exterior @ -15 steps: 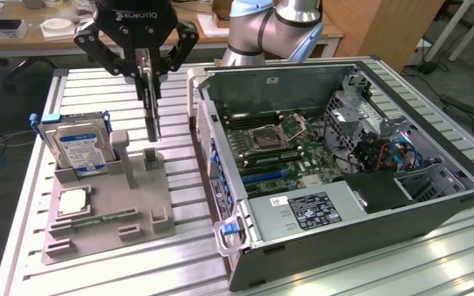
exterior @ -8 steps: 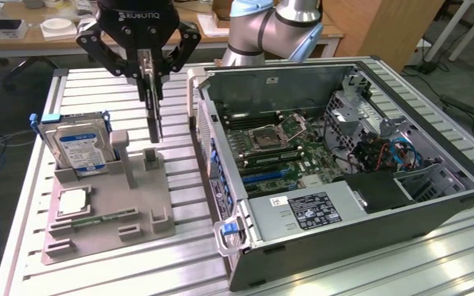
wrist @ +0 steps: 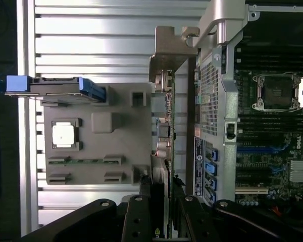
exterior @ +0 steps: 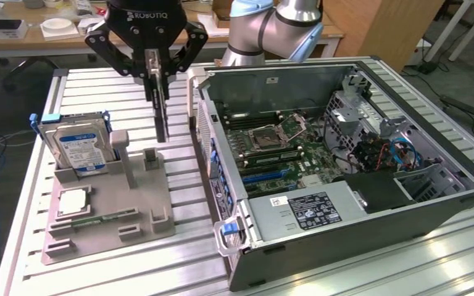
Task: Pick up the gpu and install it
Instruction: 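Pick up the gpu and move the gpu toward the slot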
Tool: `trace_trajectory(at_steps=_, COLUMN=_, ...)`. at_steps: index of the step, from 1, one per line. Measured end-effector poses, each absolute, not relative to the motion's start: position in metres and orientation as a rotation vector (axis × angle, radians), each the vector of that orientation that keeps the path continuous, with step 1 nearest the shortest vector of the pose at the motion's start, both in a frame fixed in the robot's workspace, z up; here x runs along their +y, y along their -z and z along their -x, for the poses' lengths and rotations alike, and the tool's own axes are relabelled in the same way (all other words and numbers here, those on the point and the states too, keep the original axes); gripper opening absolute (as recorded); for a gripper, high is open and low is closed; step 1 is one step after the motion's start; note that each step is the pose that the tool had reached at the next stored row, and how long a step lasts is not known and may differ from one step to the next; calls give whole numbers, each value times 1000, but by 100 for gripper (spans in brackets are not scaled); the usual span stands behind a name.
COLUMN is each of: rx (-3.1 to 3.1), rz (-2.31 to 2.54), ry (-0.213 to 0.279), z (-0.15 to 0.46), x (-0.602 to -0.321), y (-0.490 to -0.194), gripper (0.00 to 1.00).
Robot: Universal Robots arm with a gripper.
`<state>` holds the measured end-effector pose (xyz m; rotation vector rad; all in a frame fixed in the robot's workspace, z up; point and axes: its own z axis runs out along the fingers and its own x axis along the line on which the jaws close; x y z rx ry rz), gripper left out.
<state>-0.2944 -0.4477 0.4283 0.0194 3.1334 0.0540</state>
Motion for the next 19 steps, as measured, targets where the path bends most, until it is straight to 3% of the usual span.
trace_trajectory(at_steps=19, rx=3134, rz=-19, ry=-45, z=277, x=-448, y=-428, gripper=26)
